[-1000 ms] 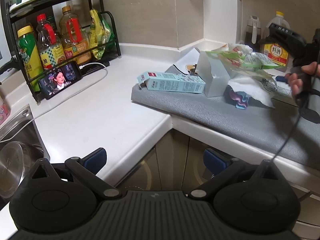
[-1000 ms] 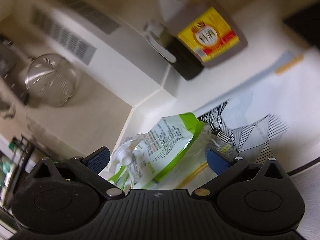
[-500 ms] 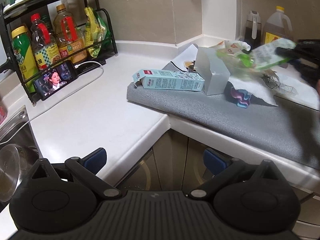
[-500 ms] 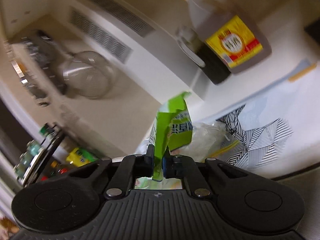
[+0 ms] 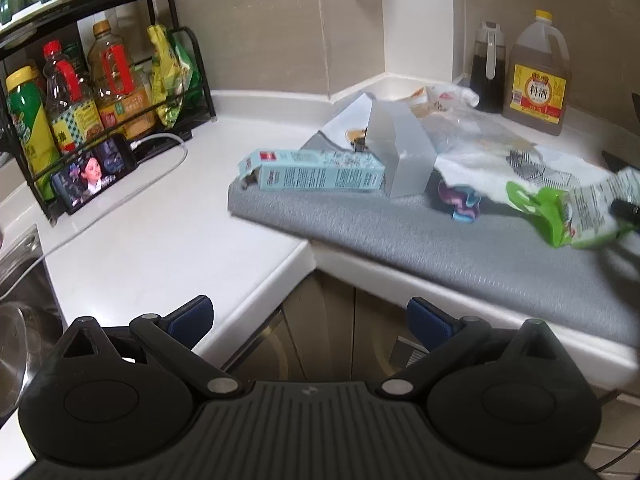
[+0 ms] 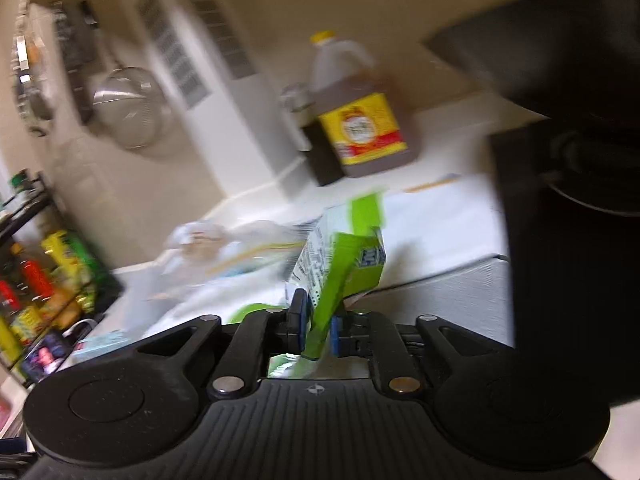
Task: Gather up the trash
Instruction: 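Grasp the green-and-white snack bag with the right gripper and lift it, then lower the left gripper onto the translucent white plastic box and close it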
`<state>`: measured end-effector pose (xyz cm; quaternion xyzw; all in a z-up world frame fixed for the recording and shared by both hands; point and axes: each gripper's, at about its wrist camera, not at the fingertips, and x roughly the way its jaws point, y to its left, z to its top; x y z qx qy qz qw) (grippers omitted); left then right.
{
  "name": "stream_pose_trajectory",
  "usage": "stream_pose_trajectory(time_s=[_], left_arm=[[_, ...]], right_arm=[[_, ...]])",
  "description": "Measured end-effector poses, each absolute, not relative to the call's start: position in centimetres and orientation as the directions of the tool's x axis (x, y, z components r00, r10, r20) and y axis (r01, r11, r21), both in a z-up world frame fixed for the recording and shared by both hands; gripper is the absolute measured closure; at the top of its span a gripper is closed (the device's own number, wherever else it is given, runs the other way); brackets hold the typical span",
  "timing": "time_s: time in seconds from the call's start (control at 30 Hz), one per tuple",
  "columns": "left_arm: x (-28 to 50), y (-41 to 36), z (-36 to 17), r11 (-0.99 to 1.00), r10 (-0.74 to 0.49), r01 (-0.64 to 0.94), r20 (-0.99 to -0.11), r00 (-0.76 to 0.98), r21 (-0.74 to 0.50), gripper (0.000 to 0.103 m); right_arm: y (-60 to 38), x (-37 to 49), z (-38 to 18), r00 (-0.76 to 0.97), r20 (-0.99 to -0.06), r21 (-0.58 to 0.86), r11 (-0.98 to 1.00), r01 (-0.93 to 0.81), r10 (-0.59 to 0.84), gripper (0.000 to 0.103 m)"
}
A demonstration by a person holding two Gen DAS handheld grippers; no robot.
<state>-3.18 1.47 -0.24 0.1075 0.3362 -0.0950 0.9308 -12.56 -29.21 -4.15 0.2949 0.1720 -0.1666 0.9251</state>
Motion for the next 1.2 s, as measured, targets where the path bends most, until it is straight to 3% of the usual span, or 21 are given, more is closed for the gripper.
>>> stream_pose_trajectory(time_s=[0.07,0.2,0.33,0.47,0.7,0.9,0.93,1.0,1.07,1.2], left_arm=[[-2.7,0.9,0.3,0.959,-0.103,0.244,-0.626,0.773,0.143,0.000],[-0.6,-0.7,1.5,0.965,-0.092,0.219,-0.595,0.799,0.145,0.000],[2.0,-3.1,2.8,0.967,-0.092,0.205,-0.551,0.829,0.148,0.000],[5.3,-6.0,3.2,0.965,-0.093,0.204,-0.516,0.852,0.162,0.000],[11.0,-8.6,0.8,0.964,-0.171,0.259,-0.603,0.779,0.061,0.000],[12.4,-10.0,-1.2,0.950,-0.180,0.303,-0.654,0.734,0.078,0.002],[12.4,-9.9,-1.2,0.950,-0.190,0.306,-0.651,0.735,0.068,0.006],[12.1,-9.6,-1.0,0.947,-0.212,0.317,-0.649,0.731,0.047,0.041],[11.6,-8.9,-0.7,0.943,-0.244,0.333,-0.653,0.717,0.013,0.056],[9.6,-7.4,0.2,0.931,-0.290,0.365,-0.614,0.734,-0.003,0.058]], right_arm=[[-29.6,-12.6,-4.7,0.885,-0.418,0.500,0.761,0.413,-0.206,0.046],[-29.5,-11.9,-5.8,0.876,-0.415,0.438,0.790,0.430,-0.247,0.030],[-30.2,-11.0,-6.5,0.879,-0.423,0.470,0.776,0.420,-0.220,0.028],[-30.6,-10.5,-6.5,0.888,-0.429,0.488,0.784,0.384,-0.169,0.016],[-30.6,-10.5,-6.4,0.895,-0.419,0.496,0.787,0.368,-0.155,0.015],[-30.6,-10.5,-6.4,0.896,-0.418,0.495,0.789,0.363,-0.150,0.014],[-30.6,-10.5,-6.4,0.896,-0.418,0.496,0.789,0.363,-0.150,0.014],[-30.7,-10.5,-6.4,0.898,-0.415,0.498,0.788,0.361,-0.149,0.013],[-30.6,-10.5,-6.4,0.897,-0.415,0.498,0.789,0.361,-0.149,0.013],[-30.6,-10.5,-6.4,0.898,-0.415,0.497,0.789,0.360,-0.148,0.013]])
